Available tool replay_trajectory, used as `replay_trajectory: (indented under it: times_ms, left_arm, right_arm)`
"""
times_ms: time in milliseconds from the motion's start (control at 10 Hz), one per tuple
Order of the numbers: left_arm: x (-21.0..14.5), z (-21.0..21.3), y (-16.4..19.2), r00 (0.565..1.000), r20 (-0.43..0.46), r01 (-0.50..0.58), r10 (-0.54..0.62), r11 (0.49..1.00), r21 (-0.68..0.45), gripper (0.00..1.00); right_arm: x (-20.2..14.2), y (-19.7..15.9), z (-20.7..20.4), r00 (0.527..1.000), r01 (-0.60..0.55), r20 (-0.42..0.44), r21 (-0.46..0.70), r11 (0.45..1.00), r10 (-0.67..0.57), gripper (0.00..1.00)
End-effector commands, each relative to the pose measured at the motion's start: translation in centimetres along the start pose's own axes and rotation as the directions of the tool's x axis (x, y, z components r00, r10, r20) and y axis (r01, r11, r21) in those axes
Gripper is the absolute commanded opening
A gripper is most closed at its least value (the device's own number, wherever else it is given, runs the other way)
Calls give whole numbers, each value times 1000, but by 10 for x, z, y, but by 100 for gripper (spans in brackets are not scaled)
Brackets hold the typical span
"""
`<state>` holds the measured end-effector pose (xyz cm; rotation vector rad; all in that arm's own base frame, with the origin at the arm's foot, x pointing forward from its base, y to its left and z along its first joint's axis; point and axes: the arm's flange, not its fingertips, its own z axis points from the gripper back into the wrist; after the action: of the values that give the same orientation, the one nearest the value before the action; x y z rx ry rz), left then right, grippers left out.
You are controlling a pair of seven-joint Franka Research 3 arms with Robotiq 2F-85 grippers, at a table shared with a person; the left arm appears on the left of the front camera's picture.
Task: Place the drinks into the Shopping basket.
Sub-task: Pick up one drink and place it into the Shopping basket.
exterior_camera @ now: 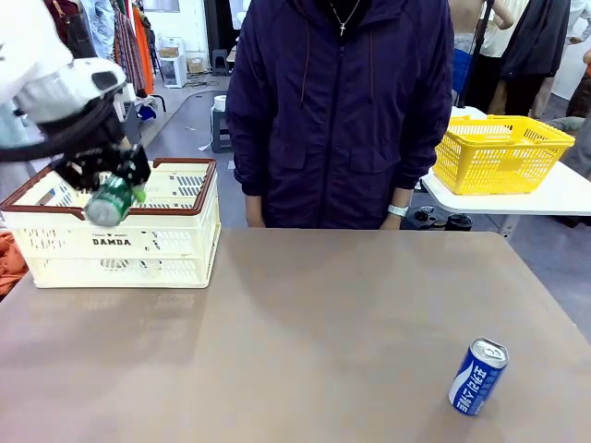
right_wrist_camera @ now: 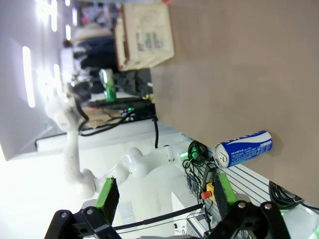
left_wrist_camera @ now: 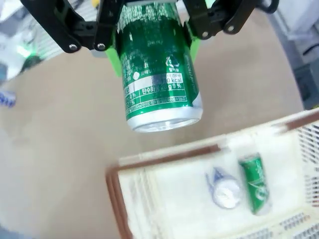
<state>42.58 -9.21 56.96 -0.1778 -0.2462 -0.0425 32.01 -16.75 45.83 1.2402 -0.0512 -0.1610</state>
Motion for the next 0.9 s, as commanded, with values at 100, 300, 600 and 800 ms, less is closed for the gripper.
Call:
replay_trajectory:
  times_ms: [100,300,600,800]
  left_arm:
    - [104,11,-26,974,44,-224,222,973,52,0]
    - [142,-23,-27,945,77,-326,319,936,130,0]
    - [160,-89,-22,913,69,-406,402,880,247,0]
    - [160,-120,-28,925,43,-373,378,879,295,0]
  right_arm:
    - [-2,3,0,1000,10,-9,-6,1000,-10,100]
    - [-2,3,0,1000,10,-9,-6,1000,-10,100]
    - [-2,3,0,1000,10,-9,-6,1000,-10,100]
    - [-2,3,0,1000,10,-9,-6,1000,-10,100]
